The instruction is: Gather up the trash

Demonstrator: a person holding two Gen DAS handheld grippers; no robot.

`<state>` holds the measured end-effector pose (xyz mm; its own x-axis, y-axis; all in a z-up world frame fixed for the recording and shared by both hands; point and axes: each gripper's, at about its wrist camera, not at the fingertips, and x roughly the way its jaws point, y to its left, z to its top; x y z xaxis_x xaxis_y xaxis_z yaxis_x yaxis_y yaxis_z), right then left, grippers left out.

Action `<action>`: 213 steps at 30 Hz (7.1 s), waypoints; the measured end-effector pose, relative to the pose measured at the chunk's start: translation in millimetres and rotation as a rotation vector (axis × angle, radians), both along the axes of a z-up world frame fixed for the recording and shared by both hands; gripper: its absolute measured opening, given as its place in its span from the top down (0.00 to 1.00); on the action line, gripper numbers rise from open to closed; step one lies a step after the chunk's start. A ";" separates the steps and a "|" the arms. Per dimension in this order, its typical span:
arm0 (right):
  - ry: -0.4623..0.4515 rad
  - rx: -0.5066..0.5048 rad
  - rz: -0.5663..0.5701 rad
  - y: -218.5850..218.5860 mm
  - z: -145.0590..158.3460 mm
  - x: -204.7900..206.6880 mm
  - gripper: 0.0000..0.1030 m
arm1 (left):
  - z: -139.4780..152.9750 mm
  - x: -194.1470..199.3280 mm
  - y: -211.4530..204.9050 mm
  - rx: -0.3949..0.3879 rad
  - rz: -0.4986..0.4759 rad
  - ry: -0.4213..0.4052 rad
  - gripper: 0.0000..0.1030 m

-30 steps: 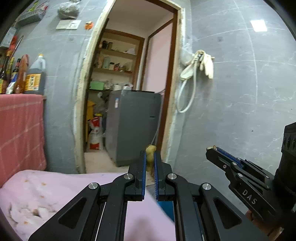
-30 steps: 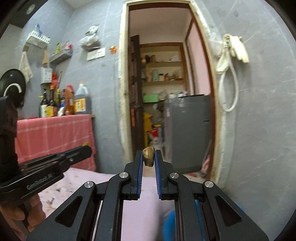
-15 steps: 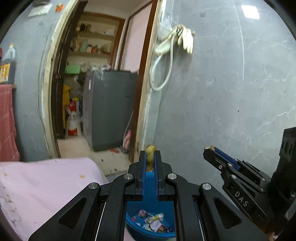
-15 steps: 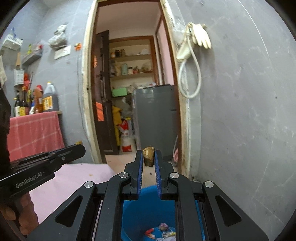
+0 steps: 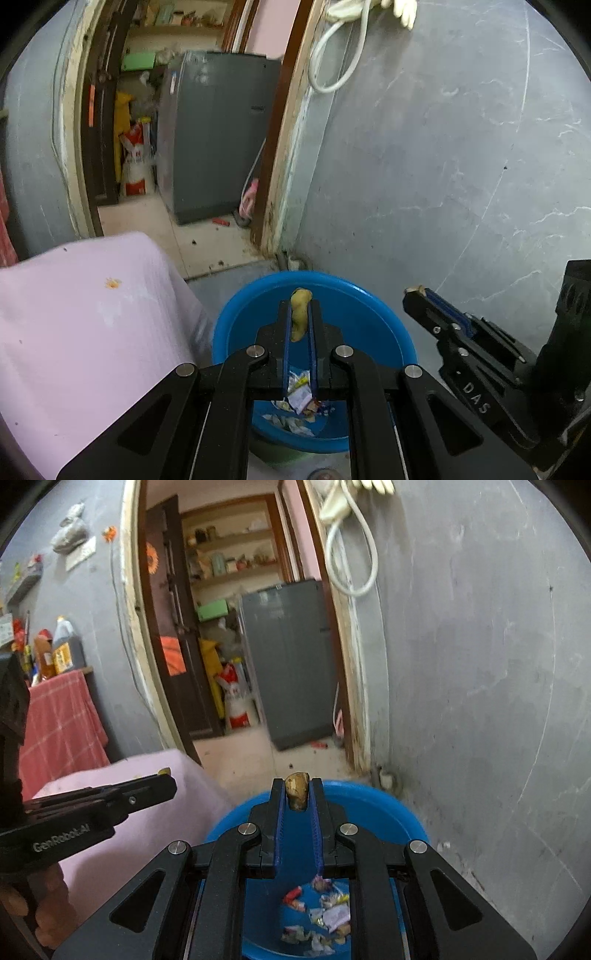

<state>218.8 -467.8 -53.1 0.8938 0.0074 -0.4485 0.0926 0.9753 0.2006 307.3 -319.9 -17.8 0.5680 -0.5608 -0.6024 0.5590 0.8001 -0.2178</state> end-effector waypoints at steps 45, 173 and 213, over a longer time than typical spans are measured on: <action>-0.132 0.009 -0.010 23.7 58.7 -68.1 0.00 | 45.8 -73.6 90.9 -0.001 0.202 -0.212 0.03; -0.204 -0.154 -0.029 84.1 6.8 -211.9 0.00 | -3.3 -255.7 168.8 0.060 0.356 -0.331 0.01; -0.203 -0.153 -0.030 84.6 5.5 -212.1 0.00 | -3.3 -256.9 166.8 0.060 0.359 -0.332 0.01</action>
